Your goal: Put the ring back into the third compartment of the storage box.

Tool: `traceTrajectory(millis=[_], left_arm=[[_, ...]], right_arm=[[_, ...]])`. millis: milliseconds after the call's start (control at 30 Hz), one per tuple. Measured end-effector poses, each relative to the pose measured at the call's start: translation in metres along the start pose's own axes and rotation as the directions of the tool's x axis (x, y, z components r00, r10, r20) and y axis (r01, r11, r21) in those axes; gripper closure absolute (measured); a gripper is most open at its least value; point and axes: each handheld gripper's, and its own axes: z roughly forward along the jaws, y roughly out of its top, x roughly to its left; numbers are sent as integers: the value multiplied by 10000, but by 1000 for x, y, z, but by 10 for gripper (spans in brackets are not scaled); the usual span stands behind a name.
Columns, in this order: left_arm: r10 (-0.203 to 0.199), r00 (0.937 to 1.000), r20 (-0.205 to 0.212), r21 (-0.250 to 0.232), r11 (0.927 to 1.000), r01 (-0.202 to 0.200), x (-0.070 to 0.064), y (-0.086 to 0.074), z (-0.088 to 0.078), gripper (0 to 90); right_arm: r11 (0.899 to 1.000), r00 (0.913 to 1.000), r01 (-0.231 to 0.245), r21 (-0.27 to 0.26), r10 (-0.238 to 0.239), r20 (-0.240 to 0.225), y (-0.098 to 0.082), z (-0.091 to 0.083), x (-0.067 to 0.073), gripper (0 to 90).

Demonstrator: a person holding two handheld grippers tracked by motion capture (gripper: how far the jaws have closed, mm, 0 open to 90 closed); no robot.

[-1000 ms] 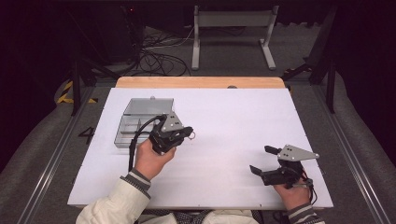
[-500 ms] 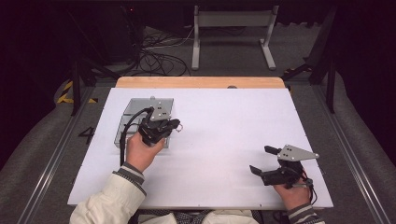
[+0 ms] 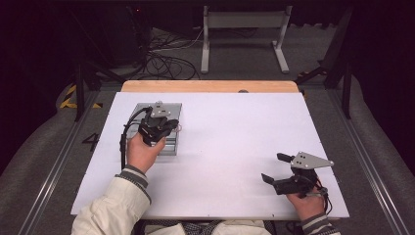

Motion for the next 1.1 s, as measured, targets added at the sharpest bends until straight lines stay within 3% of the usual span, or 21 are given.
traceTrajectory(millis=[500,733,867,1100], left_arm=[[-783,9958,-465,598,9949,810,22,-5,19,880],[-798,9950,-597,864,9927,848,25,-7,23,880],[-633,9927,-1030,1117,9909,748,25,-9,26,879],[-648,9928,-1007,1332,9880,780,28,-10,31,879]], right_arm=[[10000,10000,5,27,-5,-27,0,0,0,71],[10000,10000,2,16,-2,-20,0,0,0,71],[10000,10000,12,41,-12,-25,0,0,0,71],[10000,10000,-9,32,9,-36,0,0,0,71]])
